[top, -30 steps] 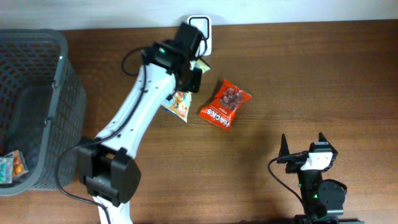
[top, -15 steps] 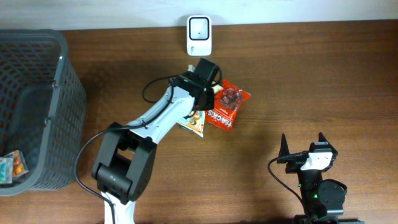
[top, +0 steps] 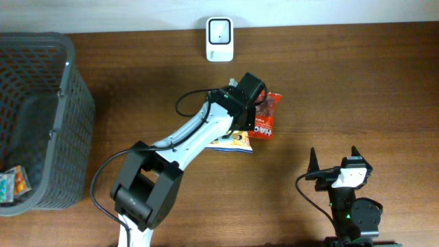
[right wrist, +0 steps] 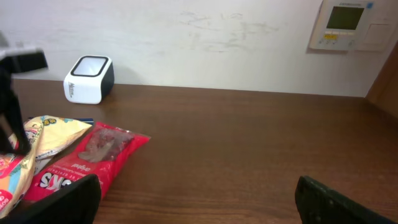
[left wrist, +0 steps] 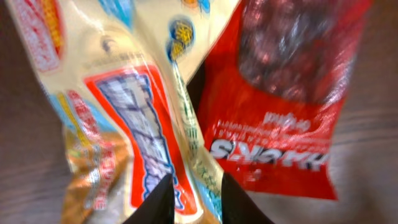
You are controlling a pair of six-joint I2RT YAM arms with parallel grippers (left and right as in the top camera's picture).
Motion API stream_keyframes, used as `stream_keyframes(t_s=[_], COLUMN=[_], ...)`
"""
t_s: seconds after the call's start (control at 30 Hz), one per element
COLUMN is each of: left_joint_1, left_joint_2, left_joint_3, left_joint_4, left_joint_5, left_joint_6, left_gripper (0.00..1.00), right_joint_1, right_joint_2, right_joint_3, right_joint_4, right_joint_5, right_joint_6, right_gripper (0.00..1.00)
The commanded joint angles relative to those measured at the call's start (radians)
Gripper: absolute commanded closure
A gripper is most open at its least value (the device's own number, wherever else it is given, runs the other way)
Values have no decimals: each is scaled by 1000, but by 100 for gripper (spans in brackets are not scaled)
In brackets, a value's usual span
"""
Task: Scan the item barcode
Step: 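Place the yellow chip bag beside the red bag with the left gripper, then reach the left gripper into the basket and grasp the green tissue pack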
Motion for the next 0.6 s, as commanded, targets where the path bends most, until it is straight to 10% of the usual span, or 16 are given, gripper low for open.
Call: stream_keyframes(t_s=[0.0,0.33,0.43,0.57], left_joint_1=[39,251,359,607], left_joint_2=[-37,-253,-350,-497], left_joint_3=[122,367,404,407], left_joint_4=[-69,-380,-416,-447], left_joint_5=[7,-136,-254,-349], left_joint_6=[3,190,215,307], left_gripper=[70,40,1,1], right_joint_1=[8,8,8,8], right_joint_2=[-6,-6,-6,-7], right_joint_3=[-9,-9,-9,-9], right_joint_4=[-1,-1,-1,-1], right_joint_5=[9,9,9,9], right_joint_6=[8,8,8,8], right_gripper=[2,1,1,2])
